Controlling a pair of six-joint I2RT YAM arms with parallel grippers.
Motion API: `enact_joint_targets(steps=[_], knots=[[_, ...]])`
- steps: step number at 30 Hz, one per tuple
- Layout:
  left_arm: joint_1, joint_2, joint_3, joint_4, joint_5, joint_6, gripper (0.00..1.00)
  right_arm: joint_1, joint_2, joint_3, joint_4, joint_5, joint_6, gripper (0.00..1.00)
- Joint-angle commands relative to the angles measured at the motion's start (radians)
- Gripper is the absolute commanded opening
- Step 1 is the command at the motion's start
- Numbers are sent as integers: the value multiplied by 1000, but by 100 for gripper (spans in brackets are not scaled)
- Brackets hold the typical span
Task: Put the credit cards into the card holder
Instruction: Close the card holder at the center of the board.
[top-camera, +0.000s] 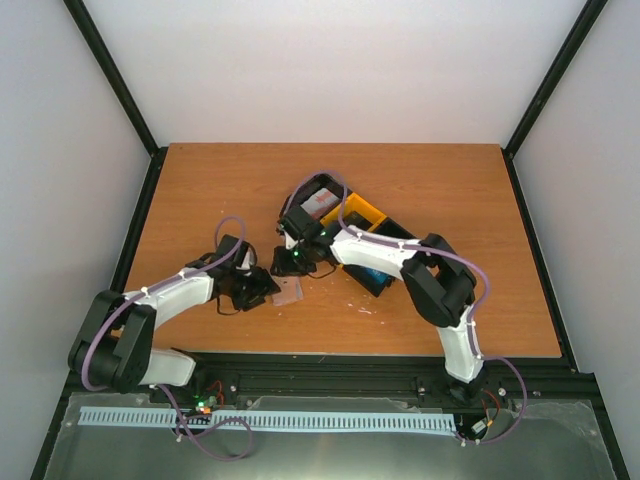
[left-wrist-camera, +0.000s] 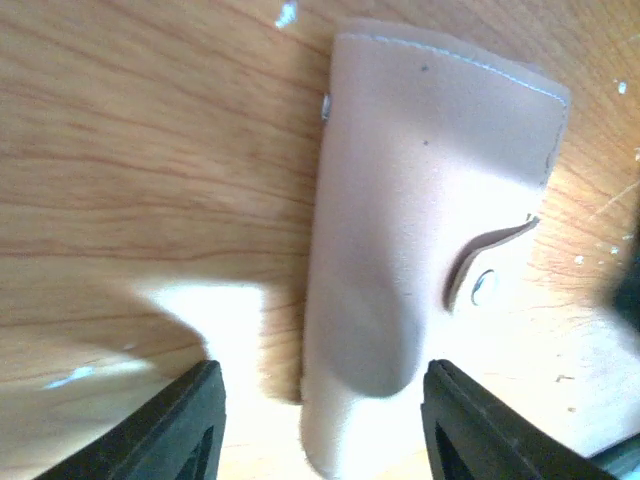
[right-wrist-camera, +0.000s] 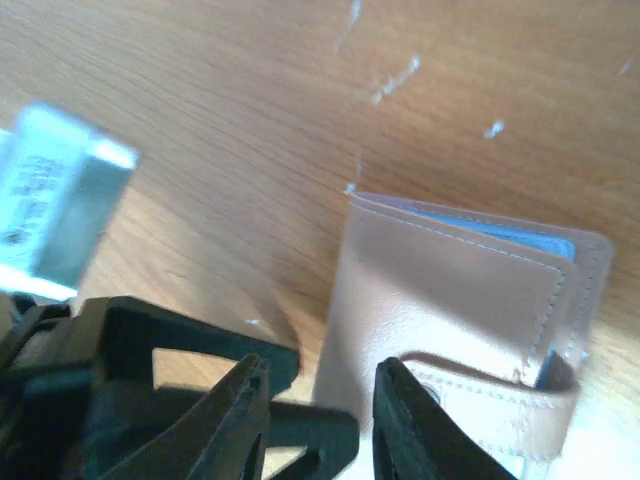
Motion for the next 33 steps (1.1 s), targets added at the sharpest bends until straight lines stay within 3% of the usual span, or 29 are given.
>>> enact_joint_targets(steps=[1,5,10,18,25,33], knots=[[0,-49,55,-112,-94,26,59,-3,-132,28,-106,137,-41,37],[1,-52,60,-130,-107,33,57,-4,-155,-46,-154,186,-78,43],[1,-59,41,-109,-113,55,37,3,-162,-131,-128,168,-103,46],[1,-5,28,-11,-12,85,30,19,-72,-102,-115,100,-135,47],[1,65,10,40,8,101,7,19,-44,-111,-95,113,-143,45],[1,64,4,59,44,84,8,18,-29,-138,-63,87,-144,44]])
